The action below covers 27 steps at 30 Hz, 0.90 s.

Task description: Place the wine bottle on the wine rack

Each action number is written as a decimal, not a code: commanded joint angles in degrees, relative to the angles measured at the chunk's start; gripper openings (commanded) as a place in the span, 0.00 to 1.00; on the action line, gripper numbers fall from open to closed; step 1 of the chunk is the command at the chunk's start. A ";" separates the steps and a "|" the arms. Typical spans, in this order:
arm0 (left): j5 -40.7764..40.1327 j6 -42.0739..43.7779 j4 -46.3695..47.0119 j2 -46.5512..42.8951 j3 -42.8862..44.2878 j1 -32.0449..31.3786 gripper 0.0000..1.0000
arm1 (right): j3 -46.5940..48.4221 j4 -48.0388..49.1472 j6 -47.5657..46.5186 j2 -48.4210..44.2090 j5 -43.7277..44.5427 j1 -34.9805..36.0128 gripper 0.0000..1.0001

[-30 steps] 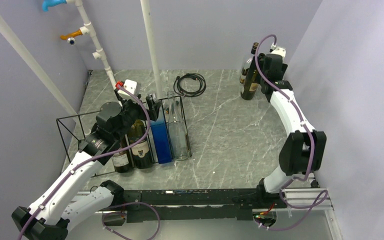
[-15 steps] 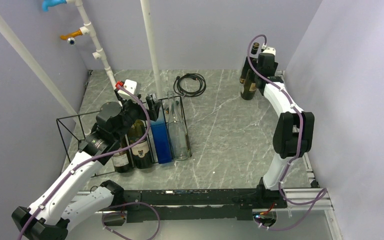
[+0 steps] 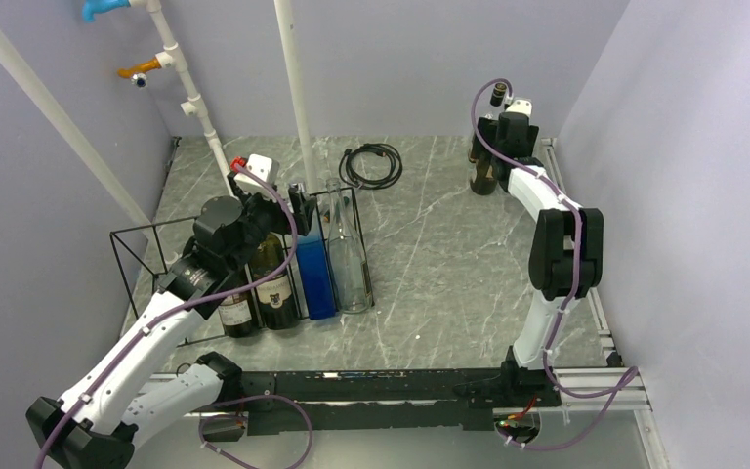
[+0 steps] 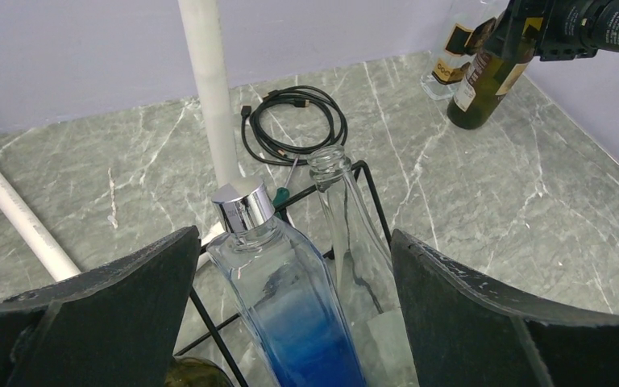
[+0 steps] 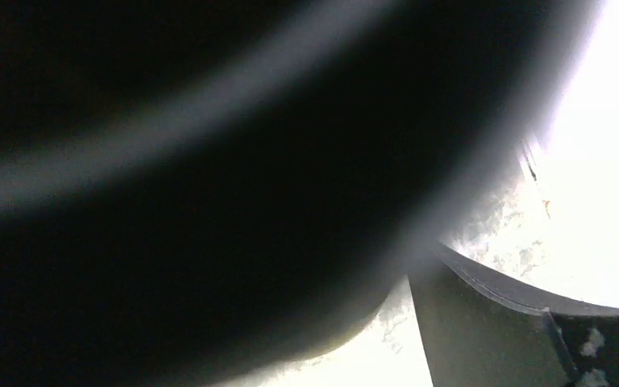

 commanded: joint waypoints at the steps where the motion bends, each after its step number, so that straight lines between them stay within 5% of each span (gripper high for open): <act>1: -0.43 0.74 2.69 0.28 0.18 -0.19 0.93 | 0.52 5.21 -3.34 0.94 1.05 -0.15 0.95; 6: -0.77 0.94 3.09 1.17 -0.06 -0.19 0.93 | 3.49 4.31 -3.88 4.05 0.53 -0.15 0.93; 12: -0.68 1.00 2.09 2.52 1.00 -0.19 0.92 | -0.23 6.32 -2.07 2.18 -2.04 -0.15 0.73; 22: -0.16 0.41 1.86 3.02 1.33 -0.19 0.92 | -19.09 11.48 6.98 -14.91 -9.06 -0.07 0.29; 27: 0.06 -0.21 1.26 3.85 1.61 -0.19 0.92 | -32.01 16.82 12.41 -27.03 -20.35 1.19 0.22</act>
